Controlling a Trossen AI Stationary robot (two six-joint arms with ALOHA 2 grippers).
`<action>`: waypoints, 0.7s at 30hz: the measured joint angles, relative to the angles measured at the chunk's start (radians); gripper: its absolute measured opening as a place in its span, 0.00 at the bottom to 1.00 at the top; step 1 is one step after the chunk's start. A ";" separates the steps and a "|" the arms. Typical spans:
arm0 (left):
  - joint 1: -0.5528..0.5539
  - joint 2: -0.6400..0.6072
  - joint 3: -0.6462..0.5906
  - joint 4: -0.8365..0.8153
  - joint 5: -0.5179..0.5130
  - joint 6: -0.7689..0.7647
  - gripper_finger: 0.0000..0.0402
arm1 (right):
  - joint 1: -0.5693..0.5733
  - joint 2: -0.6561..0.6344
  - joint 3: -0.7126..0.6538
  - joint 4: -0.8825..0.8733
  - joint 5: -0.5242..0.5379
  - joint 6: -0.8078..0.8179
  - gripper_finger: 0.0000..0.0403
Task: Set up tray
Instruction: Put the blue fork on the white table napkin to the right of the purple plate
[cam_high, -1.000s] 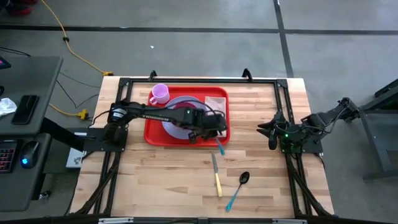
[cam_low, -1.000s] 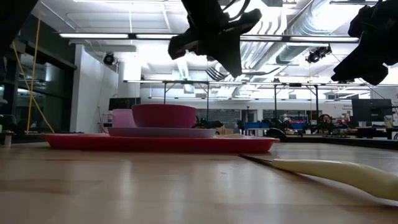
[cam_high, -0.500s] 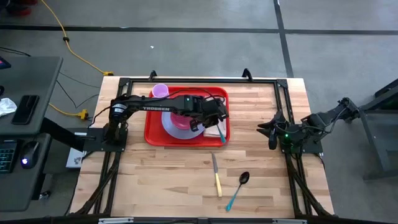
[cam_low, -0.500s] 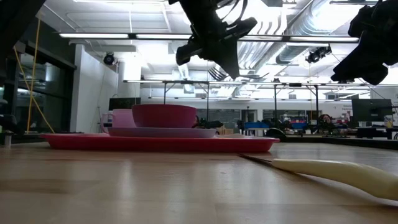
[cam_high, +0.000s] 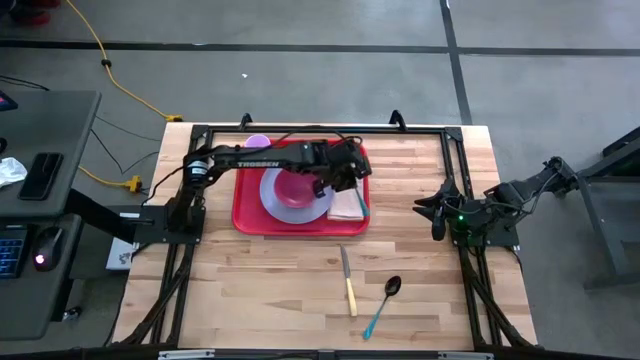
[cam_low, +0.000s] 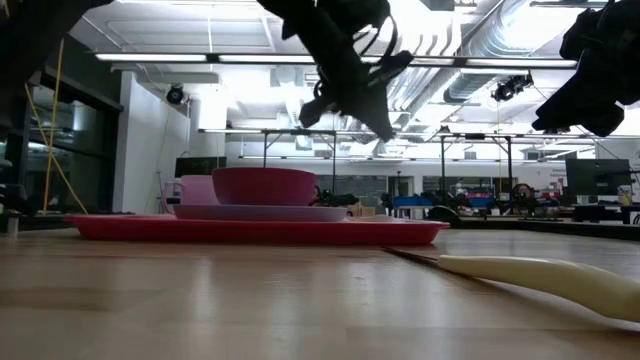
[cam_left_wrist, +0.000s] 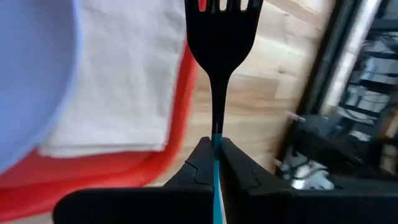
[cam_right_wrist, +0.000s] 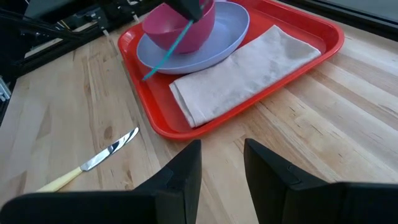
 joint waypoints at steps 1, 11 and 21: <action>0.009 0.003 -0.001 -0.005 0.009 0.008 0.09 | 0.000 0.000 0.000 0.000 0.000 0.000 0.25; 0.098 0.003 -0.002 0.008 0.038 0.083 0.09 | 0.000 0.000 0.000 0.000 0.000 0.000 0.25; 0.171 0.003 -0.002 0.054 0.076 0.201 0.09 | 0.000 0.000 0.000 0.000 0.007 -0.003 0.25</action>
